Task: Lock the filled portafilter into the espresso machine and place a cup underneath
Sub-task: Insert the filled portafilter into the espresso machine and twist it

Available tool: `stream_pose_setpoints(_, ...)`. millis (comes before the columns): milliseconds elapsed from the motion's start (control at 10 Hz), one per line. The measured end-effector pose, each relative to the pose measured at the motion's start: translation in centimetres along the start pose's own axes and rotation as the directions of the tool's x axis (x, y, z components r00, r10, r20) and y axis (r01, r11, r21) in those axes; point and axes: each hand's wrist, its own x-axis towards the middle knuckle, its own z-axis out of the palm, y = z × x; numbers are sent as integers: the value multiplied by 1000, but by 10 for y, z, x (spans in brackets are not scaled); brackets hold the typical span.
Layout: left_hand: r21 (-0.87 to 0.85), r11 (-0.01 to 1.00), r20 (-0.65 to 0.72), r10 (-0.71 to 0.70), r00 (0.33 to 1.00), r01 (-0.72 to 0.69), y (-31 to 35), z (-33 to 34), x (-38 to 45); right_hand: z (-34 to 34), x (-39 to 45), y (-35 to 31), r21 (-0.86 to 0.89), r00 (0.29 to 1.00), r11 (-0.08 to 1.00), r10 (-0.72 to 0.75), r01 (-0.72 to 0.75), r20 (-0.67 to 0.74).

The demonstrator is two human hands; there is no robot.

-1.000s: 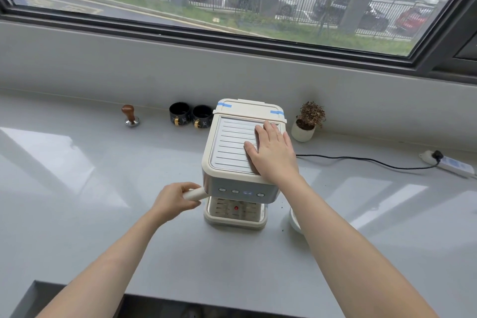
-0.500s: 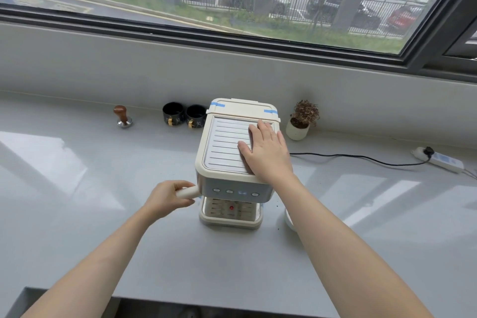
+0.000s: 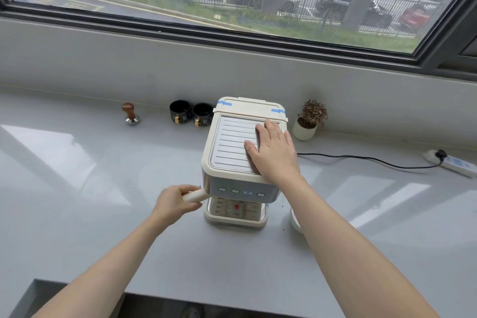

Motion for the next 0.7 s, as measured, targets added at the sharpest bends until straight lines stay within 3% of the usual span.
stream_pose_setpoints(300, -125, 992, 4, -21, 1000, 22, -5, 10, -3, 1, 0, 0, 11, 1000, 1000, 4, -4, -4)
stream_pose_setpoints(700, -234, 969, -128, -107, 986, 75, -3, 54, -38, 3, 1, 1, 18, 1000, 1000, 10, -9, -14)
